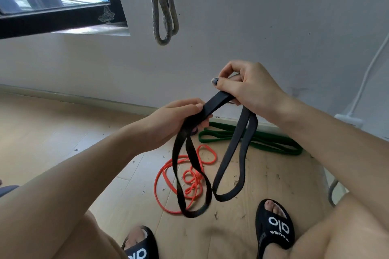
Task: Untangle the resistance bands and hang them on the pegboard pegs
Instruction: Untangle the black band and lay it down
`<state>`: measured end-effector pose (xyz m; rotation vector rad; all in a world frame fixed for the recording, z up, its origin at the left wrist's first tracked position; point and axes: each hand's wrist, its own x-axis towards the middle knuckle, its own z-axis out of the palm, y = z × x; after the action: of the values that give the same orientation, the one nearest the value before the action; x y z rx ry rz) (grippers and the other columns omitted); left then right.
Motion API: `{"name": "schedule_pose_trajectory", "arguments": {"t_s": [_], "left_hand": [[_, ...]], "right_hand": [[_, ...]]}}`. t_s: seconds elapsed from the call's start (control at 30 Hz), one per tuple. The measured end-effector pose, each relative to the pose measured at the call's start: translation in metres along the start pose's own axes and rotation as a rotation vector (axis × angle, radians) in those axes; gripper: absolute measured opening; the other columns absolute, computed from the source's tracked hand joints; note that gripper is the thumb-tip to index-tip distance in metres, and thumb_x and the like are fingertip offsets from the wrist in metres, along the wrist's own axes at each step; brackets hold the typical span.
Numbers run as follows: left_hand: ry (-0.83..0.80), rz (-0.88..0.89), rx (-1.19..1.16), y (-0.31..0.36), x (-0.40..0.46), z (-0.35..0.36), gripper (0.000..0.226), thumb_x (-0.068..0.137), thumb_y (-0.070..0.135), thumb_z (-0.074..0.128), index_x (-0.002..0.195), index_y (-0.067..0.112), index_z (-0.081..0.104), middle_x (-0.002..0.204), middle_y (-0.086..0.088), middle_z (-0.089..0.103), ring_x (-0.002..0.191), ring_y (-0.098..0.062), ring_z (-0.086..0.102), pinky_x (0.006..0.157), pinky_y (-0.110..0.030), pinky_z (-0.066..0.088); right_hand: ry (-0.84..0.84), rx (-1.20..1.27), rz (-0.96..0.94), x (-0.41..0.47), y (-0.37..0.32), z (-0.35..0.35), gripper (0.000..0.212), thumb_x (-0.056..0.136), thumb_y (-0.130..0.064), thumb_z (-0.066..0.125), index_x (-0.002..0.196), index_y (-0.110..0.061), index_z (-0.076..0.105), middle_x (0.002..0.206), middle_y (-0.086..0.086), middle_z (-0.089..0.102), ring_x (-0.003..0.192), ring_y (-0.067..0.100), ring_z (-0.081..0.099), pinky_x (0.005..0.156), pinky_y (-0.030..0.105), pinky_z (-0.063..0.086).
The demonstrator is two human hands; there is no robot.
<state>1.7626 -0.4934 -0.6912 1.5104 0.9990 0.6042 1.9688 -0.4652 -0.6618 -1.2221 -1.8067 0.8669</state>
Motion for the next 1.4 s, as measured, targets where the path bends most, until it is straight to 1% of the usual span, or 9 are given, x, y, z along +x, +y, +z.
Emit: {"name": "schedule_pose_trajectory", "arguments": {"t_s": [0.13, 0.4, 0.53, 0.67, 0.77, 0.9, 1.13, 1.3, 1.4], "left_hand": [[-0.045, 0.020, 0.034, -0.001, -0.001, 0.000, 0.029, 0.110, 0.018, 0.031, 0.103, 0.014, 0.059, 0.087, -0.006, 0.056, 0.081, -0.016, 0.052, 0.075, -0.021, 0.048], [-0.095, -0.020, 0.146, -0.006, 0.006, 0.004, 0.042, 0.112, 0.034, 0.023, 0.094, 0.009, 0.053, 0.075, -0.003, 0.051, 0.072, -0.019, 0.047, 0.082, -0.029, 0.044], [-0.065, -0.040, 0.270, -0.009, 0.009, -0.001, 0.040, 0.113, 0.031, 0.026, 0.094, 0.008, 0.052, 0.076, -0.005, 0.053, 0.072, -0.018, 0.051, 0.083, -0.029, 0.044], [-0.037, -0.025, 0.294, -0.012, 0.006, -0.004, 0.032, 0.112, 0.021, 0.027, 0.094, 0.007, 0.049, 0.072, 0.000, 0.047, 0.064, -0.013, 0.043, 0.069, -0.026, 0.039], [-0.015, -0.020, 0.232, -0.013, 0.007, -0.004, 0.031, 0.111, 0.021, 0.030, 0.097, 0.001, 0.049, 0.079, -0.006, 0.044, 0.067, -0.013, 0.041, 0.073, -0.031, 0.035], [-0.003, -0.023, 0.121, -0.012, 0.010, -0.001, 0.033, 0.109, 0.025, 0.035, 0.111, 0.006, 0.062, 0.089, -0.002, 0.064, 0.079, -0.008, 0.060, 0.080, -0.027, 0.046], [0.004, -0.048, 0.217, -0.020, 0.005, -0.013, 0.052, 0.112, 0.040, 0.025, 0.084, 0.012, 0.058, 0.071, 0.002, 0.056, 0.071, -0.011, 0.053, 0.084, -0.027, 0.043], [0.038, -0.070, 0.209, -0.025, 0.005, -0.014, 0.047, 0.110, 0.043, 0.030, 0.083, 0.015, 0.057, 0.068, 0.009, 0.050, 0.070, -0.012, 0.045, 0.088, -0.036, 0.038], [0.013, -0.016, 0.164, -0.021, 0.008, -0.006, 0.043, 0.110, 0.039, 0.031, 0.088, 0.009, 0.052, 0.073, 0.002, 0.047, 0.072, -0.018, 0.042, 0.083, -0.035, 0.036]], "right_hand": [[-0.010, -0.039, -0.003, -0.001, 0.002, 0.000, 0.019, 0.098, -0.025, 0.067, 0.085, -0.014, 0.061, 0.054, 0.004, 0.058, 0.045, 0.009, 0.047, 0.051, 0.016, 0.039], [0.010, -0.076, 0.005, 0.001, 0.002, -0.011, 0.017, 0.097, -0.027, 0.069, 0.086, -0.015, 0.063, 0.061, 0.014, 0.068, 0.050, 0.011, 0.053, 0.058, 0.025, 0.046], [0.049, -0.114, 0.039, 0.001, 0.007, -0.021, 0.017, 0.098, -0.028, 0.067, 0.090, -0.013, 0.063, 0.053, 0.002, 0.061, 0.041, 0.003, 0.047, 0.045, 0.013, 0.038], [-0.126, -0.263, 0.158, -0.001, 0.017, -0.020, 0.026, 0.104, -0.040, 0.055, 0.095, -0.017, 0.065, 0.055, -0.001, 0.065, 0.043, 0.005, 0.050, 0.045, 0.017, 0.040], [-0.330, -0.139, 0.270, -0.002, 0.019, -0.007, 0.049, 0.108, -0.050, 0.038, 0.096, -0.011, 0.064, 0.070, 0.006, 0.074, 0.055, 0.017, 0.060, 0.057, 0.031, 0.049], [-0.485, -0.217, 0.172, -0.005, 0.019, 0.015, 0.055, 0.103, -0.061, 0.041, 0.076, -0.017, 0.061, 0.057, 0.000, 0.064, 0.054, 0.018, 0.056, 0.064, 0.037, 0.046], [-0.353, 0.021, 0.167, 0.005, 0.011, -0.002, 0.043, 0.103, -0.040, 0.058, 0.075, -0.007, 0.059, 0.056, 0.002, 0.037, 0.045, 0.015, 0.029, 0.044, 0.028, 0.024], [-0.347, -0.051, 0.228, 0.002, 0.016, -0.012, 0.049, 0.105, -0.041, 0.053, 0.067, -0.010, 0.054, 0.051, 0.001, 0.042, 0.042, 0.015, 0.033, 0.046, 0.028, 0.028], [-0.405, -0.023, 0.305, 0.000, 0.014, -0.003, 0.053, 0.105, -0.051, 0.044, 0.080, -0.007, 0.061, 0.059, 0.008, 0.059, 0.044, 0.020, 0.049, 0.050, 0.029, 0.041]]}}
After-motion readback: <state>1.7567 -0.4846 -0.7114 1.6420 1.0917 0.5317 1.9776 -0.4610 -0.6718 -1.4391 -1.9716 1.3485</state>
